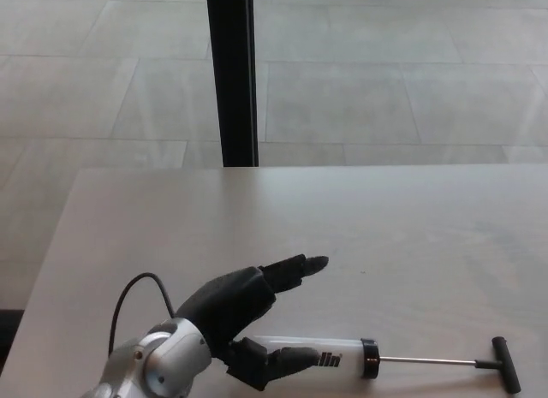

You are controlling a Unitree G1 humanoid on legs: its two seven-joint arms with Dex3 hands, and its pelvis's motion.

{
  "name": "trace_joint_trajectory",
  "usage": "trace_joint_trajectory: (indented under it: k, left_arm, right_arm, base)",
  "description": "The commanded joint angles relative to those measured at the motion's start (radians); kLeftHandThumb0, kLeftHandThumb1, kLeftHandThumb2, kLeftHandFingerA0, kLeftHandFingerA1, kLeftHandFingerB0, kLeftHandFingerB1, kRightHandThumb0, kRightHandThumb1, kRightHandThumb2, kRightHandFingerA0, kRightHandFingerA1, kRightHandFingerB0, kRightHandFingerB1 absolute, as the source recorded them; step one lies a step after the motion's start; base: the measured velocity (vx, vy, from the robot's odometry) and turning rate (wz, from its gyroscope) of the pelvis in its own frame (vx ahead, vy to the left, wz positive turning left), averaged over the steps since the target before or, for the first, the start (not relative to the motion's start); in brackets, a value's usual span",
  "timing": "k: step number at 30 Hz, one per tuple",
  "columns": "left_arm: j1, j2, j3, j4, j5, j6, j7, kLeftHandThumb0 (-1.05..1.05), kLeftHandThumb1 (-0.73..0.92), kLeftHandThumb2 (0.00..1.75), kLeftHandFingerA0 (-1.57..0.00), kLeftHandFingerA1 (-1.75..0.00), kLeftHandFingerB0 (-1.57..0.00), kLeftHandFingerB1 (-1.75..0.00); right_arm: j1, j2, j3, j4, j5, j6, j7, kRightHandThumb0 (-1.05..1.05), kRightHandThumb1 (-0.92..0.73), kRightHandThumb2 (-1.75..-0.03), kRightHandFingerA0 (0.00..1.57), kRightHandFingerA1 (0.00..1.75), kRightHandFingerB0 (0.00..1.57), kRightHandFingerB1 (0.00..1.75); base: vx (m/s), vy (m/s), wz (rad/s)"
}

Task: The robot uses its left hand to lift the air pump kept on the middle of the desk and use the right hand to compress the handle

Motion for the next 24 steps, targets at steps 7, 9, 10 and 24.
trace_joint_trajectory:
  k: [7, 9, 10, 24]
  left_arm:
    - [-0.127, 0.142, -0.311, -0.025, 0.702, 0.274, -0.24, -1.02, 0.6, 1.04, 0.0, -0.12, -0.07, -0.04]
    - [-0.126, 0.137, -0.325, -0.007, 0.718, 0.289, -0.227, -1.02, 0.61, 1.06, 0.0, -0.15, -0.07, -0.08]
    - [-0.126, 0.137, -0.327, -0.005, 0.717, 0.295, -0.227, -1.02, 0.62, 1.07, 0.0, -0.15, -0.06, -0.09]
    - [-0.022, -0.006, -0.284, 0.085, 0.706, 0.392, 0.217, -0.59, 0.72, 0.61, -0.71, -0.84, -0.57, -0.57]
  right_arm:
    - [-0.051, 0.023, -0.005, -0.093, 0.021, 0.113, -0.046, -0.82, -0.92, -0.71, 0.47, 0.51, 0.5, 0.39]
    - [-0.055, 0.024, -0.006, -0.091, 0.016, 0.108, -0.05, -0.81, -0.92, -0.72, 0.45, 0.51, 0.51, 0.41]
    - [-0.058, 0.022, -0.006, -0.087, 0.014, 0.104, -0.047, -0.8, -0.92, -0.72, 0.45, 0.51, 0.51, 0.41]
    - [-0.056, 0.049, -0.004, -0.09, -0.001, 0.105, -0.074, -0.73, -0.92, -0.68, 0.49, 0.55, 0.55, 0.42]
  base:
    - [0.0, 0.0, 0.0]
    - [0.0, 0.0, 0.0]
    - [0.0, 0.0, 0.0]
    - [0.0, 0.0, 0.0]
